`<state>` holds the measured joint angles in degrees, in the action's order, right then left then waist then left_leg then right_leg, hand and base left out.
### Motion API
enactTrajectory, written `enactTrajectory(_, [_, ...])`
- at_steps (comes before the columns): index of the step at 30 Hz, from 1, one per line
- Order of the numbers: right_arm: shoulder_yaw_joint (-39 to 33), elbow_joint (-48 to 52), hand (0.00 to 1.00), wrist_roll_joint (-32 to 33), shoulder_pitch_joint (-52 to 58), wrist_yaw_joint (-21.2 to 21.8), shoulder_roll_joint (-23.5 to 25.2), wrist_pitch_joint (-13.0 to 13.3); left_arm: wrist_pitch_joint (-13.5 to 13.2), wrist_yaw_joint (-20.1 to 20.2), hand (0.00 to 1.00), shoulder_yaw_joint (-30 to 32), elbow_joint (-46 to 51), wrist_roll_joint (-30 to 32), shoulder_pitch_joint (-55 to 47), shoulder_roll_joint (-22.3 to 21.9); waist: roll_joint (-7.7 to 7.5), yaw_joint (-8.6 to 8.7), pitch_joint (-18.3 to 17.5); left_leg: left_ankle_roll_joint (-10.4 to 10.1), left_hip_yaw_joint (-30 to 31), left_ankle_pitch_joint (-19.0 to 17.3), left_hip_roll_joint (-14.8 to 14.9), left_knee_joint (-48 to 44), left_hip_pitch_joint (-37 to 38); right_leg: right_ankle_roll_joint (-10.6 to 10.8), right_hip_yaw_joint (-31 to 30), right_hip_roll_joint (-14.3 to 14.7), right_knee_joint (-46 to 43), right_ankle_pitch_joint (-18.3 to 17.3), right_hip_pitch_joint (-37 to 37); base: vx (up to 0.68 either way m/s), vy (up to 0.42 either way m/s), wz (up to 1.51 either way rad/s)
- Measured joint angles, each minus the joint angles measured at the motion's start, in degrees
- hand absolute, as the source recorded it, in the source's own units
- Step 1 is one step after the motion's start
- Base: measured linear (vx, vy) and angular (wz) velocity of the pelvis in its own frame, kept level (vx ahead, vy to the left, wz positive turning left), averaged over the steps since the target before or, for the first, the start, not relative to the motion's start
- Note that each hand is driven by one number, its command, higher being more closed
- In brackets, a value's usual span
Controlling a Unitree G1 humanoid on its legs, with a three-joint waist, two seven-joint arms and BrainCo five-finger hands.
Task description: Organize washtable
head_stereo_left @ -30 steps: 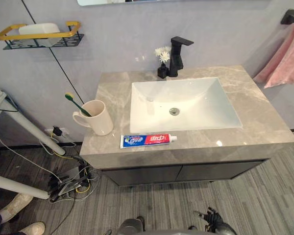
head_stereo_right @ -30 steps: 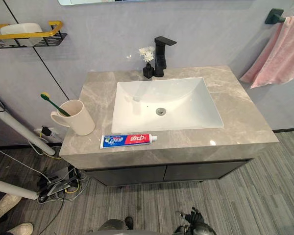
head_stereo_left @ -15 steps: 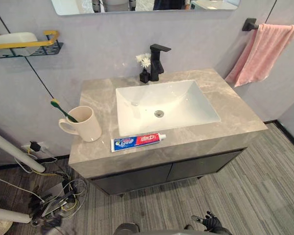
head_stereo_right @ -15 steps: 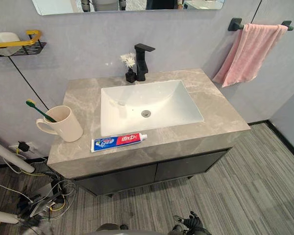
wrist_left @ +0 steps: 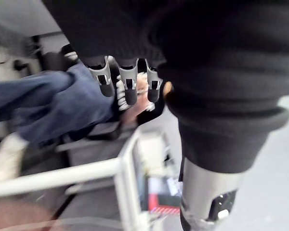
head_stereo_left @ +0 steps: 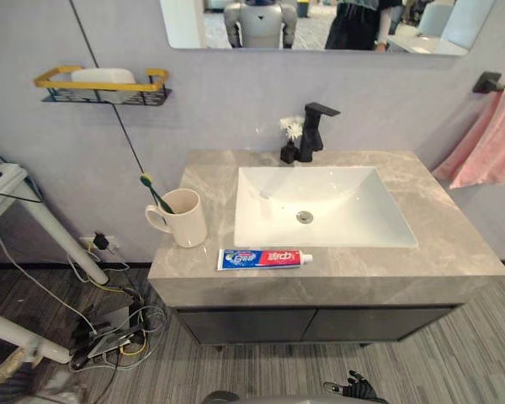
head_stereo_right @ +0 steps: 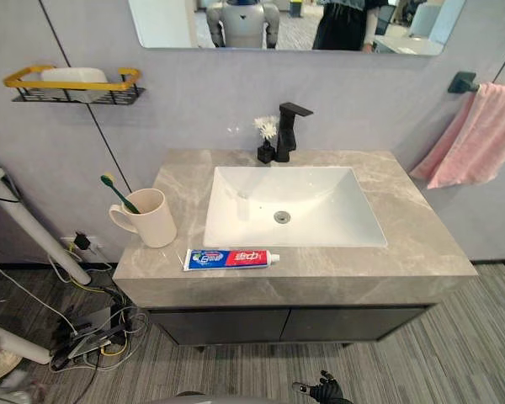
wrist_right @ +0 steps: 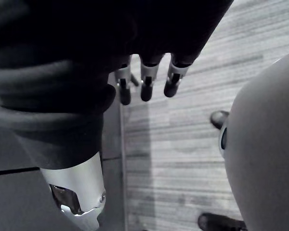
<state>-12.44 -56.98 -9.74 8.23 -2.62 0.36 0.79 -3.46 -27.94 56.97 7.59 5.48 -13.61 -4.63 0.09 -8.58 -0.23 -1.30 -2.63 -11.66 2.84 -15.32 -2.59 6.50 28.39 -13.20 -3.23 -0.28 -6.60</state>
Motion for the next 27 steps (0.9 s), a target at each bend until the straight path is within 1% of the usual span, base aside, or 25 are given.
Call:
enactTrajectory(1, [0.0,0.0,0.00,0.0,0.0,0.0,0.2,0.0,0.4,-1.0,0.00,0.8,2.8,0.9,-0.1,0.1,-0.07,-0.05,-0.1,-0.1,0.3,0.0,-0.2,0.4,0.2,0.0,0.0,0.0,0.3,0.0,-0.3,0.02,-0.007,0.22])
enactTrajectory(3, [0.0,0.0,0.00,-0.1,0.3,-0.2,0.4,0.0,1.5,-4.0,0.00,3.2,12.7,5.1,-0.2,0.3,-0.06,-0.23,-0.8,-0.6,1.7,0.4,-0.7,1.4,0.4,0.0,0.2,-0.1,1.2,0.0,-1.4,0.02,0.005,0.34])
enactTrajectory(4, [0.0,0.0,0.00,-0.1,0.3,-0.2,0.4,0.0,2.1,-4.9,0.00,3.6,15.9,6.8,-0.2,0.4,0.09,-0.27,-1.0,-0.8,2.2,0.4,-0.9,1.5,0.4,0.0,0.4,-0.1,1.4,0.0,-1.8,0.02,0.006,0.34])
enactTrajectory(6, [0.0,0.0,0.00,-0.1,0.3,-0.3,0.5,0.0,2.4,-6.1,0.00,3.8,21.2,9.1,-0.1,0.4,0.31,-0.37,-1.3,-1.0,3.1,0.5,-0.9,1.6,0.4,0.0,1.2,-0.2,1.5,0.0,-2.3,0.02,0.007,0.26])
enactTrajectory(8, [0.0,0.0,0.00,-0.1,0.2,-0.3,0.8,0.0,2.4,-7.3,0.00,3.1,25.5,10.6,0.3,0.5,0.23,-0.49,-1.4,-1.0,3.8,1.1,-1.0,2.5,0.4,0.0,1.6,-0.2,1.5,0.0,-2.4,0.01,0.002,0.24])
enactTrajectory(10, [0.0,0.0,0.00,-0.1,0.4,-0.4,1.0,0.0,2.1,-7.3,0.00,-1.1,31.0,11.1,1.6,0.6,-0.08,-0.78,-1.6,-1.3,5.0,2.1,-1.1,3.7,0.4,0.0,1.8,-0.2,1.5,0.0,-2.7,0.01,-0.011,0.30])
enactTrajectory(11, [0.0,0.0,0.00,-0.1,0.6,-0.4,1.0,0.0,1.8,-7.2,0.00,-2.7,32.2,11.1,1.9,0.6,-0.09,-0.85,-1.6,-1.3,5.3,2.3,-1.1,3.8,0.5,0.0,1.9,-0.1,1.6,0.0,-3.0,0.01,-0.009,0.28])
enactTrajectory(13, [0.1,0.0,0.00,-0.1,1.1,-0.4,1.4,0.0,-0.3,-5.6,0.00,-9.3,37.0,11.1,2.5,0.9,-0.47,-1.08,-1.9,-1.5,5.9,3.1,-1.2,5.4,1.4,0.0,2.1,-0.1,1.7,0.0,-3.6,0.01,-0.006,0.17])
enactTrajectory(14, [0.2,0.0,0.00,-0.1,1.0,-0.4,1.5,0.0,-1.0,-5.4,0.00,-10.9,38.0,11.1,2.5,1.0,-0.53,-1.07,-1.9,-1.6,5.9,3.2,-1.2,5.4,1.4,0.0,2.1,-0.1,1.8,0.0,-3.6,0.00,0.000,0.00])
enactTrajectory(15, [0.5,0.0,0.00,0.0,1.0,-0.5,1.5,0.0,-2.2,-4.5,0.00,-13.8,39.6,11.2,2.5,1.2,-0.62,-1.11,-2.0,-1.4,5.9,3.4,-1.3,5.5,1.4,0.0,2.0,0.0,2.2,0.0,-3.7,0.00,0.006,-0.04])
enactTrajectory(16, [0.7,0.0,0.00,0.0,1.0,-0.5,1.5,0.1,-3.5,-2.8,0.00,-16.4,40.4,11.0,2.5,1.4,-0.67,-1.07,-2.0,-1.3,5.9,3.6,-1.4,5.8,1.5,0.0,1.7,0.0,2.5,0.0,-3.7,0.00,0.008,-0.04])
enactTrajectory(17, [0.9,0.0,0.00,0.0,1.0,-0.5,1.4,0.1,-4.0,-2.0,0.00,-17.6,40.6,11.0,2.4,1.5,-0.67,-1.06,-2.0,-1.3,5.9,3.8,-1.4,6.1,1.6,0.0,1.7,0.0,2.6,0.0,-3.7,0.00,0.000,0.00])
enactTrajectory(19, [1.6,0.0,0.00,0.0,0.9,-0.4,1.3,0.1,-5.8,1.7,0.00,-21.6,40.8,9.8,2.4,1.5,-0.72,-0.88,-2.0,-1.4,6.1,4.8,-1.7,7.8,2.3,0.0,1.7,-0.1,2.7,0.0,-3.7,0.00,0.000,0.00])
enactTrajectory(22, [1.7,-0.1,0.00,0.0,0.7,-0.4,1.4,0.1,-6.8,3.8,0.00,-25.3,40.8,9.0,2.4,1.5,-0.74,-0.18,-2.0,-1.2,6.5,5.8,-2.0,9.2,2.7,0.0,1.7,-0.1,2.7,0.0,-3.7,-0.01,0.006,0.10])
enactTrajectory(24, [1.8,-0.5,0.00,0.0,0.4,0.1,1.3,0.0,-7.0,5.7,0.00,-29.2,40.8,8.6,2.4,1.6,-0.78,-0.15,-2.0,-1.3,6.6,6.6,-2.1,10.5,3.3,0.0,1.6,-0.2,2.7,0.0,-3.7,0.00,0.006,0.03])
enactTrajectory(25, [1.8,-0.7,0.00,0.0,0.1,0.2,1.3,0.0,-7.0,6.0,0.00,-30.4,40.8,8.7,2.4,1.7,-0.80,-0.08,-2.0,-1.2,6.6,6.9,-2.1,11.0,3.5,0.0,1.6,-0.2,2.7,0.0,-3.7,0.00,0.000,0.00])
enactTrajectory(26, [2.2,-0.8,0.00,0.0,0.0,0.2,1.2,0.0,-7.0,7.8,0.00,-33.8,40.8,8.7,2.5,2.3,-0.82,0.13,-1.9,-1.3,6.7,7.5,-2.1,11.8,3.7,0.0,1.6,-0.2,2.7,0.0,-3.6,0.00,0.000,0.00])
enactTrajectory(27, [2.5,-0.9,0.00,0.0,-0.1,0.2,1.2,0.0,-7.0,8.4,0.00,-35.0,40.8,8.7,2.5,2.8,-0.82,0.16,-1.9,-1.3,6.7,7.7,-2.1,12.1,3.9,0.0,1.5,-0.2,2.7,0.0,-3.6,0.00,0.000,0.00])
